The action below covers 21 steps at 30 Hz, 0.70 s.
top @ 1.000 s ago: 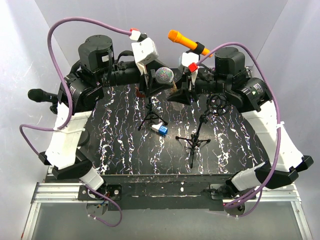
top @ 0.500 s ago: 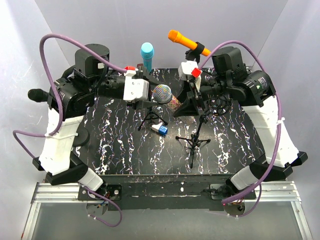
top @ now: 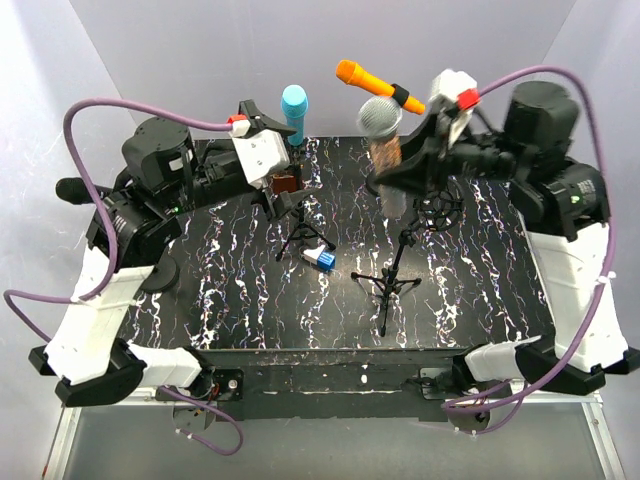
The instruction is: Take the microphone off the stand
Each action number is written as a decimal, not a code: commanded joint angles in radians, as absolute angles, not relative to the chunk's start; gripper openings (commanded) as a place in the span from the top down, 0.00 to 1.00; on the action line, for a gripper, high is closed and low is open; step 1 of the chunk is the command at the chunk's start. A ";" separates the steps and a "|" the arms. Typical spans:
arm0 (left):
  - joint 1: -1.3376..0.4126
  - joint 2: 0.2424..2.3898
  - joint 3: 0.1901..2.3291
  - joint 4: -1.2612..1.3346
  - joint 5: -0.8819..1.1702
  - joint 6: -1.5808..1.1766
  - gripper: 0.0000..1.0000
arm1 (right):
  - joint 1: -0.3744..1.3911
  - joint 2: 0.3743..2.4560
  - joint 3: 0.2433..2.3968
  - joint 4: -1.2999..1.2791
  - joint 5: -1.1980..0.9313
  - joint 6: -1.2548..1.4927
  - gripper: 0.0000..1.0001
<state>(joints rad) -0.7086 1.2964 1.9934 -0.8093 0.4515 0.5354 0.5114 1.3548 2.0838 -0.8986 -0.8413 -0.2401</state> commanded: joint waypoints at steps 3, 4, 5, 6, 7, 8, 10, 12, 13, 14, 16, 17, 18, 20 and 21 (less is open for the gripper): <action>-0.706 1.181 1.843 -0.842 0.428 0.703 0.04 | 0.223 1.295 2.051 -0.528 -0.620 0.072 0.99; -0.706 1.155 1.804 -0.854 0.433 0.748 0.04 | 0.184 1.286 2.028 -0.488 -0.570 0.099 0.99; -0.707 1.135 1.769 -0.853 0.431 0.759 0.04 | 0.155 1.276 2.007 -0.467 -0.498 0.112 0.99; -0.707 1.120 1.747 -0.859 0.433 0.765 0.04 | 0.137 1.266 1.972 -0.450 -0.412 0.109 0.99; -0.707 1.109 1.732 -0.877 0.440 0.778 0.04 | 0.117 1.253 1.936 -0.436 -0.350 0.109 0.99; -0.706 1.106 1.721 -0.888 0.446 0.785 0.03 | 0.089 1.243 1.902 -0.431 -0.295 0.106 0.99; -0.707 1.100 1.701 -0.906 0.448 0.785 0.02 | 0.054 1.210 1.797 -0.431 -0.194 0.059 0.99; -0.707 1.092 1.683 -0.933 0.449 0.795 0.02 | 0.040 1.168 1.667 -0.425 -0.073 -0.058 0.99; -0.707 1.089 1.672 -0.945 0.452 0.795 0.02 | 0.037 1.154 1.601 -0.423 -0.027 -0.124 0.99; -0.707 1.086 1.661 -0.963 0.454 0.799 0.02 | 0.035 1.144 1.535 -0.443 0.023 -0.202 0.99; -0.707 1.085 1.645 -1.021 0.465 0.836 0.02 | 0.011 1.118 1.403 -0.453 0.084 -0.276 0.99; -0.707 1.080 1.634 -1.066 0.474 0.885 0.02 | -0.038 1.109 1.347 -0.471 0.072 -0.294 0.99; -0.707 1.069 1.612 -1.101 0.480 0.931 0.02 | -0.073 1.106 1.318 -0.516 0.048 -0.298 0.99; -0.706 1.043 1.560 -1.106 0.463 0.959 0.02 | -0.127 1.133 1.273 -0.619 0.008 -0.314 0.99; -0.707 1.031 1.539 -1.095 0.448 0.942 0.02 | -0.144 1.152 1.264 -0.667 0.020 -0.302 0.99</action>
<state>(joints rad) -0.7086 1.0851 1.6054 -1.0096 0.4492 0.8646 -0.0620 1.1431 1.3029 -0.5499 -0.0418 -0.2184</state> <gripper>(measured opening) 0.981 0.479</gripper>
